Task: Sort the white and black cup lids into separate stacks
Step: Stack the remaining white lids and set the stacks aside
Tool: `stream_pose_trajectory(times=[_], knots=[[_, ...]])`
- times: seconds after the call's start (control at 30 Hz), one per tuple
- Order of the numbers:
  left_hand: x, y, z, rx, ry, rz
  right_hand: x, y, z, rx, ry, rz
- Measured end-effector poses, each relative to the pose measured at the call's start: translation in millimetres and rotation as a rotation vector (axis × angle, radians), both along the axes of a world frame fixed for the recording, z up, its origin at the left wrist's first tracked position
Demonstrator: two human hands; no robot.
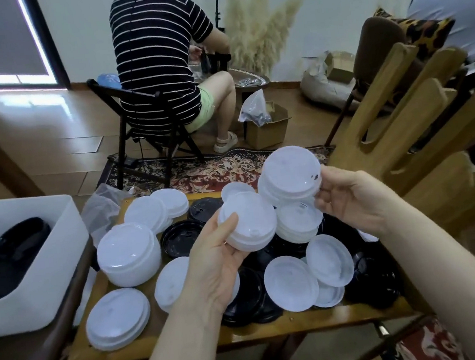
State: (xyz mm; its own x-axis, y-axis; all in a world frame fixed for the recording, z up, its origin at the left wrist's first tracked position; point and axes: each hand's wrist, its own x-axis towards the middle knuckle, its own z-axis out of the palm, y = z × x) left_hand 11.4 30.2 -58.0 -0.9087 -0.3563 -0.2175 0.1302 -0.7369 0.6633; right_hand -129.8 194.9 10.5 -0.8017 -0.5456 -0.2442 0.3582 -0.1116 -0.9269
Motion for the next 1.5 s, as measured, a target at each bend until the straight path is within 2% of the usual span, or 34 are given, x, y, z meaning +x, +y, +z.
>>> stream_pose_trajectory(times=[0.07, 0.13, 0.23, 0.37, 0.57, 0.83, 1.13, 1.3, 1.5], knots=[[4.0, 1.6, -0.2, -0.011, 0.012, -0.002, 9.9, -6.8, -5.5, -0.026, -0.141, 0.116], [7.9, 2.7, -0.5, -0.011, 0.026, -0.009, 18.2, -15.6, -10.9, 0.066, -0.165, 0.173], [12.8, 1.3, -2.2, 0.006, 0.02, -0.012, 26.3, -27.2, -16.2, 0.187, -0.122, 0.162], [14.6, -5.7, -5.7, 0.054, 0.028, 0.003, 33.7, -34.3, -14.8, 0.18, 0.002, 0.127], [16.3, -9.7, -3.9, -0.038, 0.086, 0.013, 43.8, -50.1, -20.4, 0.331, 0.204, 0.044], [17.9, -17.8, -5.6, -0.028, 0.052, 0.09, 48.9, -65.8, -16.8, 0.272, 0.144, 0.077], [25.7, -23.7, -2.5, -0.11, 0.019, 0.144, 58.8, -79.1, -26.7, 0.334, 0.147, 0.061], [32.2, -25.6, 1.5, -0.136, -0.06, 0.266, 64.2, -85.8, -28.7, 0.281, 0.105, 0.151], [53.9, -57.4, 13.7, -0.388, -0.237, 0.557, 87.2, -134.6, -28.6, 0.193, 0.019, 0.269]])
